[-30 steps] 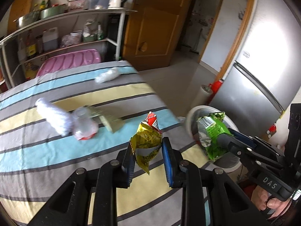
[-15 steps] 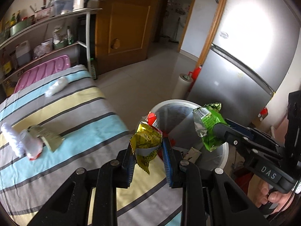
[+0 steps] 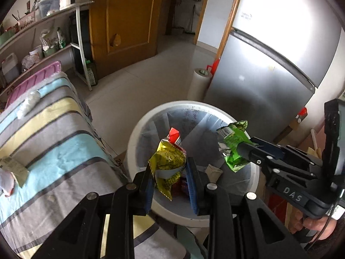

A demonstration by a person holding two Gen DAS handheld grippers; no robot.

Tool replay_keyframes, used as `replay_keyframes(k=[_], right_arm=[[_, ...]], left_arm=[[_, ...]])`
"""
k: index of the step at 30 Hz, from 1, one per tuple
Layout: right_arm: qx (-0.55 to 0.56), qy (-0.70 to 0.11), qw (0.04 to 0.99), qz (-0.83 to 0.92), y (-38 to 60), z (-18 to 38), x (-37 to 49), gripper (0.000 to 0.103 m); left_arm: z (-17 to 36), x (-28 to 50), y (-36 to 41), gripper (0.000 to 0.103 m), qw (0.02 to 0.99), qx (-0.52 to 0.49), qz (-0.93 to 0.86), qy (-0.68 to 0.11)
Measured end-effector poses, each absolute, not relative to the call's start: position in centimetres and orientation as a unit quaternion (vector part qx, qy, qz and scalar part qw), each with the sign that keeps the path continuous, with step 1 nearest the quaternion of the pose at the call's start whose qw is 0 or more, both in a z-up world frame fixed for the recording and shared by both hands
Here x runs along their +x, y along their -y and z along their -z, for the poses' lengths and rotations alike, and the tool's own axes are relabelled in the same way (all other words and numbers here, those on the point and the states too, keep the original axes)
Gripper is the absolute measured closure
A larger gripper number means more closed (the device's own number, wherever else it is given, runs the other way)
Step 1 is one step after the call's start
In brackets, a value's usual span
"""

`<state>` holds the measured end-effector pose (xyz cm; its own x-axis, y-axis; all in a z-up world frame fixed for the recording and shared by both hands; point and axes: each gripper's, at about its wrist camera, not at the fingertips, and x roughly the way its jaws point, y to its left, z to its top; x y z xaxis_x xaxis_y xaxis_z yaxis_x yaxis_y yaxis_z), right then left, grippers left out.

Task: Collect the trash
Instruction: 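Carry both chip bags over the bin and open both tools to drop them, then move both open tools back from the bin to the table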

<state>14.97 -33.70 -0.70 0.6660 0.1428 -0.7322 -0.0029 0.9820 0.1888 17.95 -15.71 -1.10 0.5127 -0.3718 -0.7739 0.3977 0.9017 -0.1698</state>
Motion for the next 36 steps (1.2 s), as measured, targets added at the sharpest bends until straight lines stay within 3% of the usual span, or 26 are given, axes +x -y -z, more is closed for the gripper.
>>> replay_keyframes(k=[6, 10, 22, 36], right_arm=[[0.083, -0.424, 0.901, -0.034, 34.2, 2.3, 15.8, 0.067], [0.080, -0.432, 0.898, -0.027, 34.2, 3.0, 16.1, 0.065], [0.078, -0.428, 0.900, -0.022, 33.9, 2.9, 15.9, 0.059], [0.075, -0.389, 0.916, -0.064, 30.2, -0.4, 15.6, 0.055]], left_arm=[[2.1, 18.6, 16.1, 0.073, 0.864, 0.015, 0.217, -0.454], [2.3, 18.8, 16.2, 0.047, 0.863, 0.011, 0.219, -0.455], [1.4, 18.6, 14.9, 0.040, 0.872, -0.002, 0.205, -0.445], [-1.4, 16.3, 7.7, 0.037, 0.909, -0.014, 0.134, -0.394]])
